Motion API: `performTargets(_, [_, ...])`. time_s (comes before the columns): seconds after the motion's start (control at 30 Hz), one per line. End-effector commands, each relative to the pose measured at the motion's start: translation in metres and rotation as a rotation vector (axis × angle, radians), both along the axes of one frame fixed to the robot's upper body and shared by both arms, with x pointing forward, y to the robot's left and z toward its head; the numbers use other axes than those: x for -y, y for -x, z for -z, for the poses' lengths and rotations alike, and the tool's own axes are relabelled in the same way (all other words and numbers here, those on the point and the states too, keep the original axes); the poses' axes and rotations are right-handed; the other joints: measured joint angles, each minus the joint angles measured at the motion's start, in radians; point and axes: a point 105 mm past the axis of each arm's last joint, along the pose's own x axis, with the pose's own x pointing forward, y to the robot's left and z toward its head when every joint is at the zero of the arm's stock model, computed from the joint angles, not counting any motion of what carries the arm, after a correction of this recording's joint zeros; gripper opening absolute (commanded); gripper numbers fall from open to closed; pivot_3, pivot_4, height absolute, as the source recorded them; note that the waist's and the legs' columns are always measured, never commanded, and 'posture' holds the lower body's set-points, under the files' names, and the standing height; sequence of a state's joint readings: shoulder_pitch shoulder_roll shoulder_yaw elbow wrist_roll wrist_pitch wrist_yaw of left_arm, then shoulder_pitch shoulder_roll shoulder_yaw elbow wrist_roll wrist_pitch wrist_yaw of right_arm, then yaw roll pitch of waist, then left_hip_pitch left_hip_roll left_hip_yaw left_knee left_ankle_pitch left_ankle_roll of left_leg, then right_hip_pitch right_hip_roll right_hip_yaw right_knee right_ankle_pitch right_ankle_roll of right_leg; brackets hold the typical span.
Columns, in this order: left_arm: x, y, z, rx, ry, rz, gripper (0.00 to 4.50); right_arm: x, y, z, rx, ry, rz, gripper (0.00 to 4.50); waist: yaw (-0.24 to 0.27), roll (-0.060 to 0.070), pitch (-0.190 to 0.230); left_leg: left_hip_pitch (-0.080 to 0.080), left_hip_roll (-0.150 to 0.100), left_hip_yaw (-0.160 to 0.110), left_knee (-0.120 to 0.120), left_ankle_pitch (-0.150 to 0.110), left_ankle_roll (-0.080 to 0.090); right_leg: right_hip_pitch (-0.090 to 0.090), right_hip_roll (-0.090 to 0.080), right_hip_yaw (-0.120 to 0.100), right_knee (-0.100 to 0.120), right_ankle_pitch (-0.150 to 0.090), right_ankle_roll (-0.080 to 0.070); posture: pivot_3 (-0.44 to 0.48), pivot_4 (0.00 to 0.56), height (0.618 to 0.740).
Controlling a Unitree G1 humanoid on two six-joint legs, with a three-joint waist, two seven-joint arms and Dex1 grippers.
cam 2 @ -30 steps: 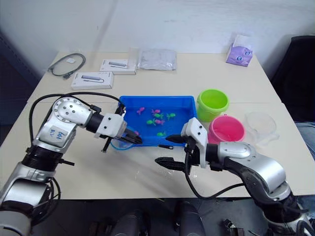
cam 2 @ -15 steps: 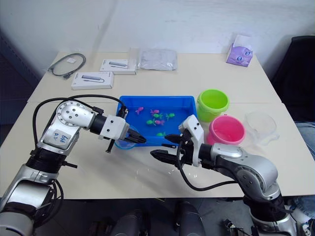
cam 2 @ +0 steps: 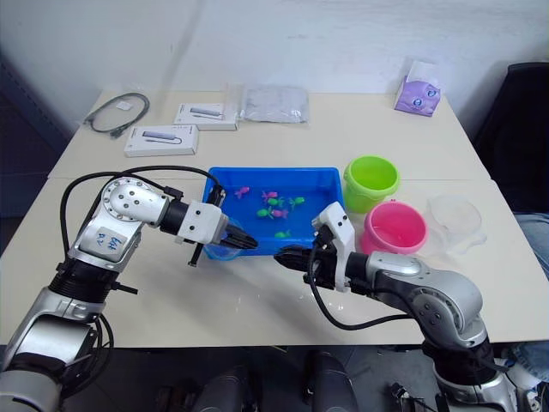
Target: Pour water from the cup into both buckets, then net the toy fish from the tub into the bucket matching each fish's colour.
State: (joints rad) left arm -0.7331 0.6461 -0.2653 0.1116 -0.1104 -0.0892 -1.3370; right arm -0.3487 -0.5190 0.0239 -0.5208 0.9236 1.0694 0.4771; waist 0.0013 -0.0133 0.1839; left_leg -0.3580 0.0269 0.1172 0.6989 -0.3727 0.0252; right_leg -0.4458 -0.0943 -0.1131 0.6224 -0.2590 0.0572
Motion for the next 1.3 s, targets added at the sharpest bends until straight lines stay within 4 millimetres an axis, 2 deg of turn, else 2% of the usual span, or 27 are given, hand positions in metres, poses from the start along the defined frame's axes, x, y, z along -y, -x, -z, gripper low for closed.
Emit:
performTargets(0.03, [0.001, 0.003, -0.006, 0.017, 0.041, 0.016, 0.0, 0.001, -0.001, -0.012, 0.08, -0.001, -0.001, 0.04, 0.0, 0.0, 0.0, 0.0, 0.0, 0.0, 0.0, 0.0, 0.0, 0.0, 0.0, 0.0, 0.0, 0.0, 0.0, 0.0, 0.15, 0.74])
performTargets(0.17, [-0.011, 0.008, -0.018, -0.08, 0.108, -0.009, 0.0, 0.001, 0.0, -0.014, 0.183, 0.046, -0.039, 0.04, -0.002, 0.0, 0.0, 0.0, 0.0, 0.0, 0.0, 0.0, 0.0, 0.0, 0.0, 0.0, 0.0, 0.0, 0.0, 0.0, 0.15, 0.74])
performTargets(0.2, [-0.015, 0.008, -0.021, -0.095, 0.111, -0.021, 0.68, 0.0, 0.0, -0.015, 0.212, 0.05, -0.051, 0.0, -0.003, 0.0, 0.0, 0.0, 0.0, 0.0, 0.0, 0.0, 0.0, 0.0, 0.0, 0.0, 0.0, 0.0, 0.0, 0.0, 0.15, 0.74])
performTargets(0.23, [-0.018, 0.009, -0.022, -0.102, 0.11, -0.029, 0.93, 0.0, 0.0, -0.015, 0.231, 0.052, -0.059, 0.0, -0.004, 0.0, 0.0, 0.0, 0.0, 0.0, 0.0, 0.0, 0.0, 0.0, 0.0, 0.0, 0.0, 0.0, 0.0, 0.0, 0.15, 0.74])
performTargets(0.33, [-0.028, 0.01, -0.026, -0.097, 0.103, -0.041, 2.27, 0.0, 0.001, -0.015, 0.255, 0.055, -0.074, 0.0, -0.002, 0.0, 0.0, 0.0, 0.0, 0.0, 0.0, 0.0, 0.0, 0.0, 0.001, 0.0, 0.0, 0.0, 0.0, 0.0, 0.15, 0.74])
performTargets(0.4, [-0.037, 0.01, -0.04, -0.108, 0.169, -0.067, 3.18, 0.001, 0.002, -0.014, 0.255, 0.048, -0.074, 0.0, -0.002, 0.0, 0.0, 0.0, 0.0, 0.0, 0.0, 0.0, 0.0, 0.0, 0.001, 0.0, 0.0, 0.0, 0.0, 0.0, 0.15, 0.74])
performTargets(0.6, [-0.066, 0.011, -0.063, -0.148, 0.284, -0.194, 3.18, 0.003, 0.004, -0.015, 0.223, 0.024, -0.064, 0.0, -0.002, 0.0, 0.0, 0.0, 0.0, 0.0, 0.0, 0.0, 0.0, 0.0, 0.0, 0.0, 0.0, 0.0, 0.0, 0.0, 0.15, 0.74])
performTargets(0.73, [-0.094, 0.002, -0.079, -0.176, 0.439, -0.372, 3.18, 0.007, 0.003, -0.016, 0.207, 0.015, -0.035, 0.0, -0.003, 0.0, 0.0, 0.0, 0.0, 0.0, 0.0, 0.0, 0.0, 0.0, 0.0, 0.0, 0.0, 0.0, 0.0, 0.0, 0.15, 0.74])
performTargets(0.77, [-0.102, -0.001, -0.079, -0.168, 0.471, -0.42, 3.44, 0.008, 0.003, -0.017, 0.202, 0.01, -0.026, 0.0, -0.003, 0.0, 0.0, 0.0, 0.0, 0.0, 0.0, 0.0, 0.0, 0.0, 0.0, 0.0, 0.0, 0.0, 0.0, 0.0, 0.15, 0.74])
performTargets(0.83, [-0.119, -0.006, -0.073, -0.138, 0.515, -0.509, 3.9, 0.011, 0.004, -0.018, 0.182, -0.015, -0.001, 0.0, -0.002, 0.0, 0.0, 0.0, 0.0, 0.0, 0.0, 0.0, 0.0, 0.0, 0.0, 0.0, 0.0, 0.0, 0.0, 0.0, 0.15, 0.74])
performTargets(0.87, [-0.126, -0.007, -0.068, -0.122, 0.528, -0.543, 4.34, 0.012, 0.004, -0.019, 0.172, -0.026, 0.009, 0.0, -0.004, 0.0, 0.0, 0.0, 0.0, 0.0, 0.0, 0.0, 0.0, 0.0, 0.0, 0.0, 0.0, 0.0, 0.0, 0.0, 0.15, 0.74])
performTargets(0.9, [-0.133, -0.006, -0.062, -0.116, 0.541, -0.577, 4.43, 0.015, 0.005, -0.02, 0.156, -0.04, 0.024, 0.0, -0.005, 0.0, 0.0, 0.001, 0.0, 0.0, 0.0, 0.0, 0.0, 0.0, 0.0, 0.0, 0.0, 0.0, 0.0, 0.0, 0.15, 0.74])
performTargets(1.07, [-0.153, 0.006, -0.033, -0.096, 0.614, -0.7, 4.43, 0.037, 0.012, -0.024, 0.094, -0.078, 0.106, 0.0, -0.002, 0.0, 0.0, 0.001, 0.0, 0.0, 0.0, 0.0, 0.0, 0.0, -0.001, 0.001, 0.0, 0.0, 0.0, 0.0, 0.15, 0.74])
performTargets(1.2, [-0.149, 0.019, -0.012, -0.132, 0.627, -0.717, 4.43, 0.054, 0.012, -0.028, 0.107, -0.052, 0.161, 0.0, 0.001, -0.001, 0.0, 0.001, 0.0, -0.001, 0.0, -0.001, 0.0, 0.001, -0.002, 0.001, 0.0, 0.0, 0.0, 0.0, 0.15, 0.74])
performTargets(1.3, [-0.143, 0.026, 0.002, -0.181, 0.652, -0.732, 4.43, 0.079, 0.004, -0.031, 0.16, 0.06, 0.232, 0.0, 0.0, -0.001, 0.0, 0.002, 0.0, 0.0, 0.0, -0.001, 0.0, 0.001, -0.003, 0.001, 0.0, 0.0, 0.0, 0.0, 0.15, 0.74])
